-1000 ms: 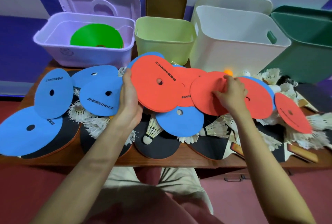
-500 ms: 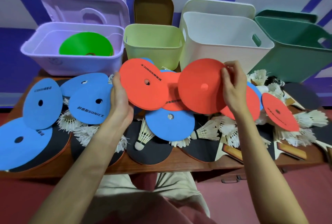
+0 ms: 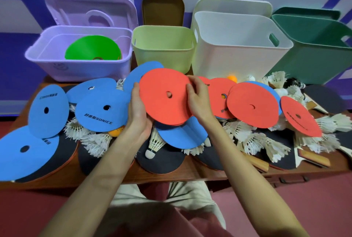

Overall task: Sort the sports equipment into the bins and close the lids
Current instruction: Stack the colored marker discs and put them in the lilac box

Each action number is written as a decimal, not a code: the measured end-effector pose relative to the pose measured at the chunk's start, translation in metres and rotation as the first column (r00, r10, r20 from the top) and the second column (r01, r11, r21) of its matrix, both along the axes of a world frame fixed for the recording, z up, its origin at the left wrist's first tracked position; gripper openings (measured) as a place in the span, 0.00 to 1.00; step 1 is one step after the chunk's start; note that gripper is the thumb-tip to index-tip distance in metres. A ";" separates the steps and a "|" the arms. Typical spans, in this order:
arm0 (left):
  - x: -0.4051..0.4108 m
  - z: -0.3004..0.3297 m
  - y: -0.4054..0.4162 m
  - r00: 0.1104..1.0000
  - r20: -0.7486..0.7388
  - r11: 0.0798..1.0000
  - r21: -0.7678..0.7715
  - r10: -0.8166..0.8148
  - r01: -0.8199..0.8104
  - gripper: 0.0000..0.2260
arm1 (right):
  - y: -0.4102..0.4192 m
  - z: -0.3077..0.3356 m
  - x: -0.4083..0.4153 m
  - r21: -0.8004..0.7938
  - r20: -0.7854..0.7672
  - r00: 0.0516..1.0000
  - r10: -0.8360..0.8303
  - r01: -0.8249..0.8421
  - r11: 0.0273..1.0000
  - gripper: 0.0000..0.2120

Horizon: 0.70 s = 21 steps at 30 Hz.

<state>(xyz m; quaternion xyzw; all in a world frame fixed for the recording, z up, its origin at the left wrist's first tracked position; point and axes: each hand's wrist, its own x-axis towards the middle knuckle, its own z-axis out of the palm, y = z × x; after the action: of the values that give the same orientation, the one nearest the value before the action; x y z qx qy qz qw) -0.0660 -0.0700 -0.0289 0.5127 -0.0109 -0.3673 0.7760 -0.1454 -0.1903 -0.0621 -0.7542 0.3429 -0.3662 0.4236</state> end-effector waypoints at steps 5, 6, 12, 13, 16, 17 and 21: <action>0.001 0.002 0.009 0.999 0.035 0.999 0.030 0.023 -0.024 0.18 | -0.003 -0.007 0.002 -0.128 -0.186 0.981 0.052 -0.077 0.989 0.18; 0.004 0.001 0.011 0.999 0.048 0.999 0.035 0.020 -0.021 0.18 | -0.006 -0.007 0.000 -0.121 -0.196 0.979 0.053 -0.077 0.990 0.17; 0.021 0.002 0.021 0.994 0.086 0.996 0.064 0.061 -0.066 0.15 | -0.043 -0.009 -0.020 -0.173 -0.525 0.820 -0.226 0.157 0.972 0.23; 0.023 0.002 0.023 0.995 0.085 0.995 0.071 0.061 -0.067 0.15 | -0.048 -0.009 -0.023 -0.177 -0.587 0.774 -0.236 0.162 0.971 0.25; 0.031 0.000 0.026 0.994 0.083 0.995 0.077 0.064 -0.070 0.17 | -0.050 -0.010 -0.024 -0.181 -0.657 0.730 -0.190 0.092 0.979 0.29; 0.032 0.000 0.027 0.994 0.086 0.995 0.076 0.063 -0.070 0.17 | -0.050 -0.011 -0.022 -0.189 -0.674 0.717 -0.178 0.065 0.980 0.30; 0.033 0.001 0.027 0.991 0.109 0.994 0.066 0.081 -0.088 0.16 | -0.046 -0.014 -0.013 -0.227 -0.707 0.682 -0.187 0.032 0.973 0.31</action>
<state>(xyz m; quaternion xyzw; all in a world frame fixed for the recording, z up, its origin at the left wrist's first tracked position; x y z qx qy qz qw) -0.0326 -0.0432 -0.0279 0.5587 -0.0176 -0.3064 0.7705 -0.1585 -0.2359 -0.0764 -0.8533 0.4888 -0.0957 0.1545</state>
